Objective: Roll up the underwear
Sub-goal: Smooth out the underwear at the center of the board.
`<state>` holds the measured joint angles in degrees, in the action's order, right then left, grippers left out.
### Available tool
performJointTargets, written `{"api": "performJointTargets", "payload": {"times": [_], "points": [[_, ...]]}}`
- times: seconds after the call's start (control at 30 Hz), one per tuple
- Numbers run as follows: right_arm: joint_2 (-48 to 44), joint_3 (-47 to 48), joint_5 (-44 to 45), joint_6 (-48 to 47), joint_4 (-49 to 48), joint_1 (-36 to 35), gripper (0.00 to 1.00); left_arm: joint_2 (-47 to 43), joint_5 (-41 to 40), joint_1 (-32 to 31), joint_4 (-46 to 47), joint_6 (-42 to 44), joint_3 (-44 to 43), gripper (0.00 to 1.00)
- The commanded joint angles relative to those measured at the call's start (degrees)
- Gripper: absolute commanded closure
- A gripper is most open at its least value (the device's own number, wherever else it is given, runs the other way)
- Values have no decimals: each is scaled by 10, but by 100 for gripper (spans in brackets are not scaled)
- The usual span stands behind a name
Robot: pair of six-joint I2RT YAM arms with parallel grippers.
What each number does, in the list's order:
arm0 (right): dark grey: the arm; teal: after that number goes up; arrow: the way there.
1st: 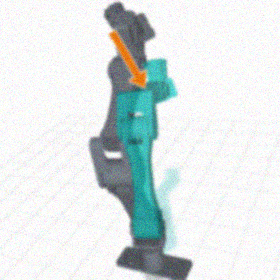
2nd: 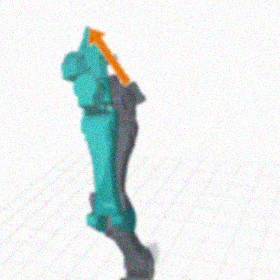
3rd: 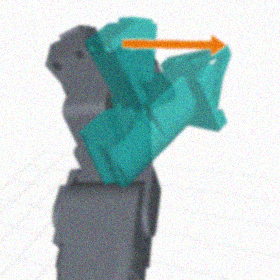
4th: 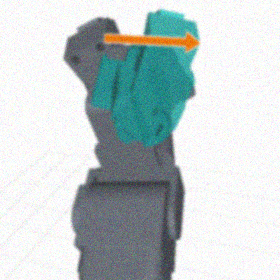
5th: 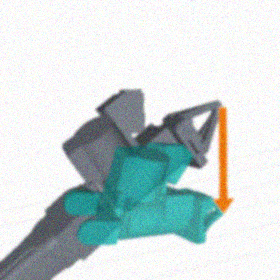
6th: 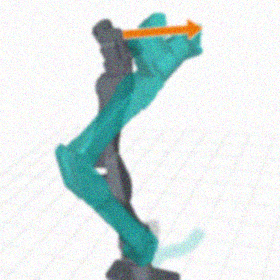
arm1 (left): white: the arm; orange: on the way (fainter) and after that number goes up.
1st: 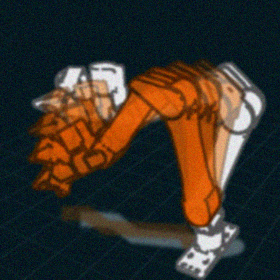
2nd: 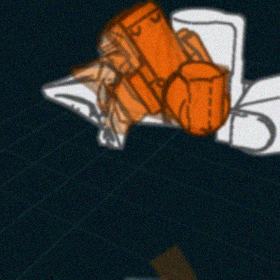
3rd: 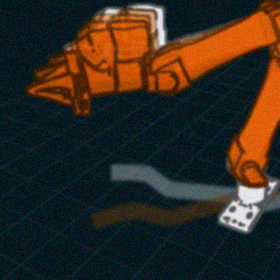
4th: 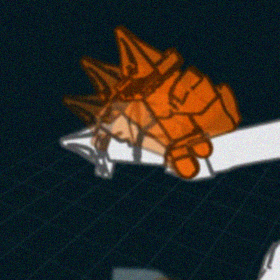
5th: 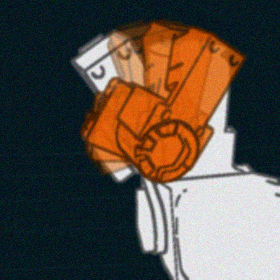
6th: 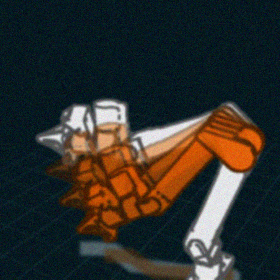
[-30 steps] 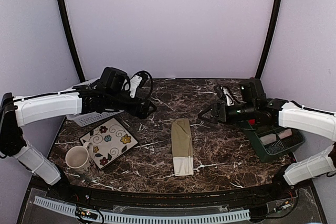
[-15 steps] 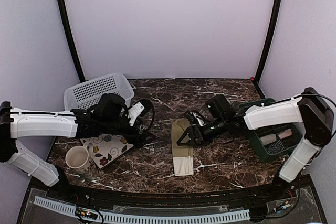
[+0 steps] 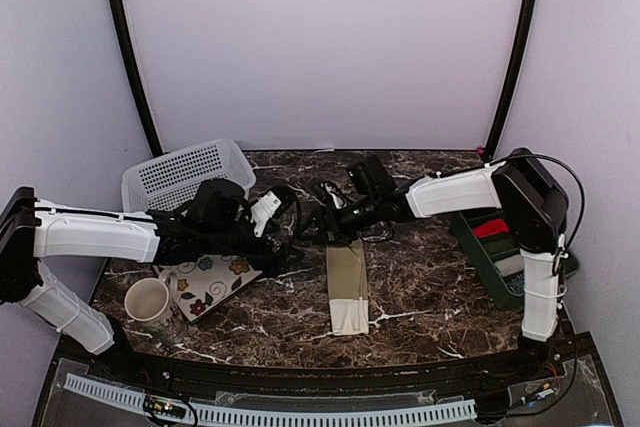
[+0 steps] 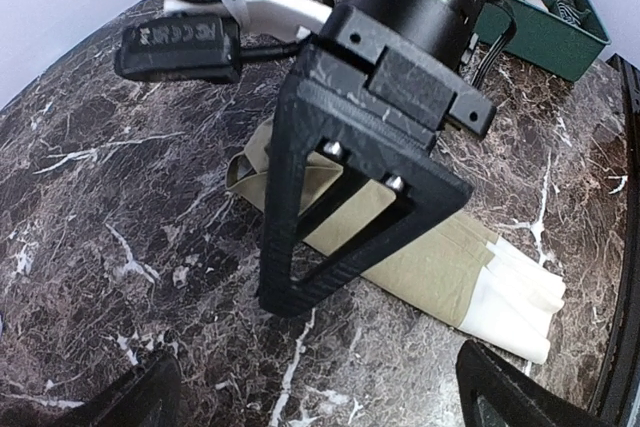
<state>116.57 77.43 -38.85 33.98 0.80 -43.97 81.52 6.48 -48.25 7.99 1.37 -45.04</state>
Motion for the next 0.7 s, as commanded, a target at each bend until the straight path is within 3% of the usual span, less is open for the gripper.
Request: {"api": "performJointTargets", "payload": {"times": [0.0,0.17,0.33,0.67], "points": [[20,-14,-30,7,5,21,30,2,-13,2,17,15,-18,1],[11,-78,-62,10,-28,54,30,6,-13,2,9,21,-19,1],[34,-72,-90,6,-27,65,31,5,-13,2,3,26,-18,1],[-79,-63,-98,-11,33,44,31,1,-9,2,-14,54,-24,2]]}}
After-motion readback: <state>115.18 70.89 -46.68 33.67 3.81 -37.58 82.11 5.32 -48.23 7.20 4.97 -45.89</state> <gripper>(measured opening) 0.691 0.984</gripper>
